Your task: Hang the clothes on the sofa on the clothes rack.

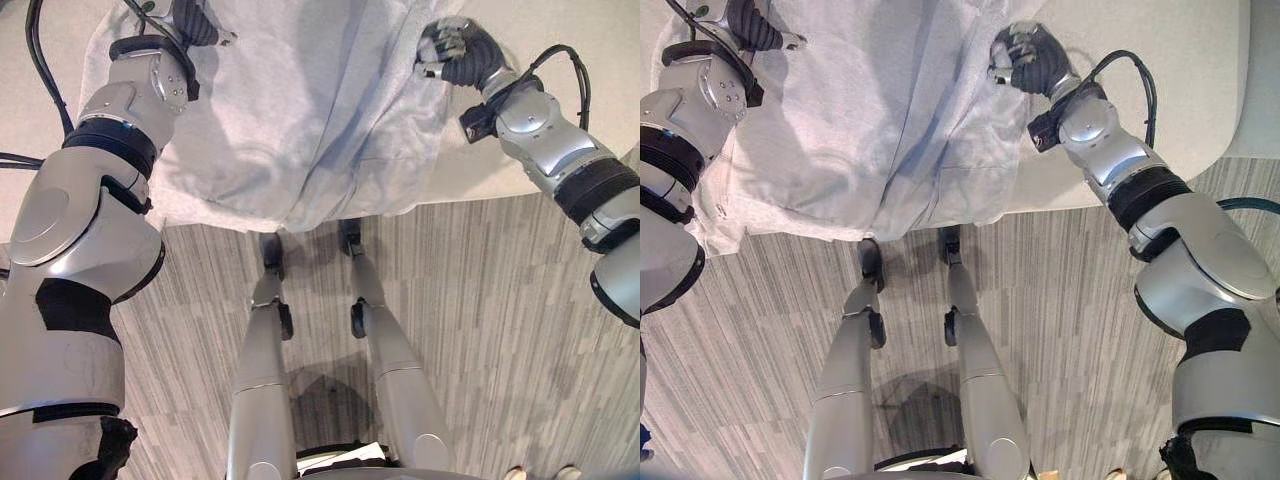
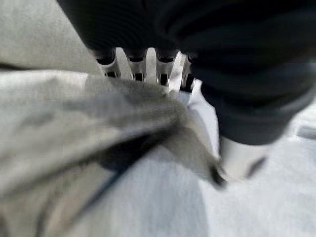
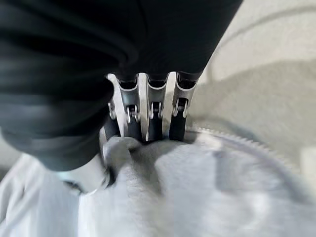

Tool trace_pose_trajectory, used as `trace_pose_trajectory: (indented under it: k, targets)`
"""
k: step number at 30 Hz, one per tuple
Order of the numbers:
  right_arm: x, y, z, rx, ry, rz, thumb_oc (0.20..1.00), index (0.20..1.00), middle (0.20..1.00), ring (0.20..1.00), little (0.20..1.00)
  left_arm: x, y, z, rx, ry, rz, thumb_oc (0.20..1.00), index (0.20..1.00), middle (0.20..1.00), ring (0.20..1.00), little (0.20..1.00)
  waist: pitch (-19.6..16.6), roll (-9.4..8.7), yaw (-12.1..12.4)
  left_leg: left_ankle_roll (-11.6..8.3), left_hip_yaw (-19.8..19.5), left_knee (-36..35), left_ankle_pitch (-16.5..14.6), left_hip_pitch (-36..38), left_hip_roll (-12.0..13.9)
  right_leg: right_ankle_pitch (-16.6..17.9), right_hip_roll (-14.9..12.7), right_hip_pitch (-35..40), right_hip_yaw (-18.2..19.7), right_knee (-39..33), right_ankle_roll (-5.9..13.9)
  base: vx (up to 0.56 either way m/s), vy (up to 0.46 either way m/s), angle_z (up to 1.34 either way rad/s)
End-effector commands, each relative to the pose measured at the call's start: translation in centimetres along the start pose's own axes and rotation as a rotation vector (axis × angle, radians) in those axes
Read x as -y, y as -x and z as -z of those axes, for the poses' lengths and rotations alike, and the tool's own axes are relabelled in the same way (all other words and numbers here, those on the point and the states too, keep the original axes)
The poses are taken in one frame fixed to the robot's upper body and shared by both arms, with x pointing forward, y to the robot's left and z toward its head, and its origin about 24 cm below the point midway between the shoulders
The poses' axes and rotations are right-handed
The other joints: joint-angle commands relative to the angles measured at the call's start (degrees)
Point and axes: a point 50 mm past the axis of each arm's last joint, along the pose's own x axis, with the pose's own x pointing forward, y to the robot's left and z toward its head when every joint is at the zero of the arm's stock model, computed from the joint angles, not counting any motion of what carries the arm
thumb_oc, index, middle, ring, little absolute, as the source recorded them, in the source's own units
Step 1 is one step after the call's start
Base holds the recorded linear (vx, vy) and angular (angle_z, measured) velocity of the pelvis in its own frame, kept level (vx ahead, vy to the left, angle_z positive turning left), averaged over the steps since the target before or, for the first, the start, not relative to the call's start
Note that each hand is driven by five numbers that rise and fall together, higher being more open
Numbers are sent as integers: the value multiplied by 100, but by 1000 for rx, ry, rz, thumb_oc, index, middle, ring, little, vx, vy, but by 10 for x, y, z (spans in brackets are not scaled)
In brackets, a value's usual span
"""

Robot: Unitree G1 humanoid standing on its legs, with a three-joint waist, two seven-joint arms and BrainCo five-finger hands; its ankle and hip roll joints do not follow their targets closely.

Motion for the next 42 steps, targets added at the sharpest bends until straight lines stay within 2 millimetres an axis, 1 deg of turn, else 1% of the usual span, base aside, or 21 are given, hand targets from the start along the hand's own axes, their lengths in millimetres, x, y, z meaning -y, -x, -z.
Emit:
trace_pose_trajectory:
  k: [1, 4, 6, 7, 8, 10, 12, 17, 19, 20, 23, 25, 26, 27, 31, 32, 33, 36, 37, 38, 42]
  targets:
    - [-3, 3, -11, 86, -46, -20, 200, 200, 200, 200, 200, -13, -1, 11, -9, -55, -30, 200, 200, 200, 200, 200, -18, 87, 46, -289, -189, -1977, 796, 1327, -48, -619, -306, 629, -22, 18, 988, 0, 0, 0]
    - [5, 12, -11, 113, -42, -10, 200, 200, 200, 200, 200, -13, 0, 12, -11, -43, -42, 200, 200, 200, 200, 200, -52, 103, 15, -286, -188, -1968, 783, 1316, -65, -620, -323, 626, -24, 18, 998, 0, 0, 0]
    - [15, 32, -3, 140, -55, 21, 200, 200, 200, 200, 200, -16, 1, 13, -7, -3, -80, 200, 200, 200, 200, 200, -93, 185, 10, -279, -177, -1960, 747, 1364, -90, -630, -344, 696, -33, 18, 1007, 0, 0, 0]
    - [15, 33, -2, 139, -56, 22, 200, 200, 200, 200, 200, -15, 1, 12, -6, -3, -79, 200, 200, 200, 200, 200, -98, 184, 14, -279, -179, -1960, 747, 1361, -91, -630, -345, 694, -34, 18, 1007, 0, 0, 0]
    - [19, 46, 4, 162, -73, 68, 200, 200, 200, 200, 200, -17, 3, 13, -2, 22, -110, 200, 200, 200, 200, 200, -121, 254, 13, -270, -171, -1931, 711, 1418, -108, -645, -354, 768, -43, 18, 1010, 19, -33, -3]
    - [23, 58, 7, 203, -68, 139, 200, 200, 200, 200, 200, -17, 6, 14, 10, 56, -147, 200, 200, 200, 200, 200, -136, 322, 64, -260, -159, -1892, 647, 1498, -105, -699, -334, 869, -35, 38, 992, 12, -47, -9]
    - [27, 64, 14, 199, -55, 220, 200, 200, 200, 200, 200, -18, 9, 16, 20, 66, -170, 200, 200, 200, 200, 200, -182, 364, 104, -253, -152, -1897, 640, 1562, -122, -719, -341, 926, -37, 63, 989, 9, -44, -11]
    - [34, 82, 21, 233, 22, 391, 200, 200, 200, 200, 200, -14, 25, 28, 22, 160, -252, 200, 200, 200, 200, 200, -313, 523, 271, -269, -90, -2015, 581, 2035, -81, -896, -296, 1284, -56, 177, 938, 4, -58, -1]
    - [38, 88, 17, 257, 127, 435, 200, 200, 200, 200, 200, -12, 36, 39, 17, 188, -278, 200, 200, 200, 200, 200, -393, 591, 355, -295, -53, -2105, 556, 2372, -53, -1014, -274, 1525, -68, 265, 914, 29, -132, 5]
    - [41, 97, 17, 270, 224, 485, 200, 200, 200, 200, 200, -6, 54, 54, 4, 204, -296, 200, 200, 200, 200, 200, -595, 651, 468, -336, -18, -2254, 492, 2956, 33, -1235, -230, 1974, -76, 390, 859, 83, -220, 5]
    - [43, 109, 14, 294, 338, 509, 200, 200, 200, 200, 200, -3, 82, 75, -29, 230, -341, 200, 200, 200, 200, 200, -900, 719, 609, -416, 2, -2321, 446, 3713, 136, -1497, -190, 2735, -97, 494, 811, 94, -205, -11]
    - [42, 113, 10, 313, 382, 500, 200, 200, 200, 200, 200, -2, 94, 79, -17, 235, -344, 200, 200, 200, 200, 200, -1086, 746, 668, -426, -13, -2321, 434, 3965, 172, -1582, -208, 3018, -151, 500, 785, 120, -148, 21]
    - [44, 117, 7, 326, 421, 500, 200, 200, 200, 200, 200, 4, 105, 88, -48, 234, -337, 200, 200, 200, 200, 200, -1203, 766, 711, -445, -1, -2321, 375, 4156, 208, -1689, -210, 3225, -150, 503, 777, 134, -123, 23]
    - [43, 118, 7, 323, 437, 496, 200, 200, 200, 200, 200, 4, 111, 90, -52, 243, -343, 200, 200, 200, 200, 200, -1285, 786, 723, -444, -28, -2321, 400, 4246, 203, -1697, -230, 3334, -172, 496, 766, 121, -151, 12]
    - [47, 125, -5, 373, 500, 490, 200, 200, 200, 200, 200, -11, 129, 101, -55, 239, -408, 200, 200, 200, 200, 200, -1632, 871, 860, -508, -48, -2321, 406, 4733, 271, -1957, -200, 3879, -293, 619, 693, 70, -176, 14]
    - [47, 127, -5, 372, 517, 481, 200, 200, 200, 200, 200, -14, 135, 104, -53, 245, -412, 200, 200, 200, 200, 200, -1862, 895, 895, -525, -74, -2321, 370, 4938, 309, -2081, -159, 4115, -331, 644, 645, 82, -162, 13]
    - [46, 127, -5, 372, 515, 476, 200, 200, 200, 200, 200, -14, 137, 105, -57, 244, -410, 200, 200, 200, 200, 200, -1850, 908, 877, -529, -76, -2321, 359, 4976, 316, -2089, -153, 4156, -335, 639, 641, 121, -143, 17]
    - [47, 125, -5, 363, 507, 459, 200, 200, 200, 200, 200, -18, 142, 109, -65, 246, -408, 200, 200, 200, 200, 200, -2144, 932, 958, -593, -128, -2321, 377, 5258, 420, -2248, -89, 4527, -438, 677, 569, 42, -164, 25]
    - [47, 125, -6, 363, 490, 453, 200, 200, 200, 200, 200, -20, 143, 112, -73, 235, -401, 200, 200, 200, 200, 200, -2255, 944, 1013, -611, -181, -2321, 482, 5325, 472, -2311, -31, 4668, -487, 734, 522, 8, -148, 33]
    - [47, 125, -6, 363, 490, 453, 200, 200, 200, 200, 200, -21, 143, 112, -73, 235, -400, 200, 200, 200, 200, 200, -2242, 947, 1000, -614, -195, -2321, 480, 5341, 475, -2318, -30, 4690, -501, 735, 519, -18, -154, 33]
    - [43, 123, -4, 355, 486, 430, 200, 200, 200, 200, 200, -22, 146, 113, -73, 218, -382, 200, 200, 200, 200, 200, -2464, 948, 1140, -705, -379, -2321, 621, 5439, 584, -2484, 54, 5066, -673, 719, 444, -7, -134, 20]
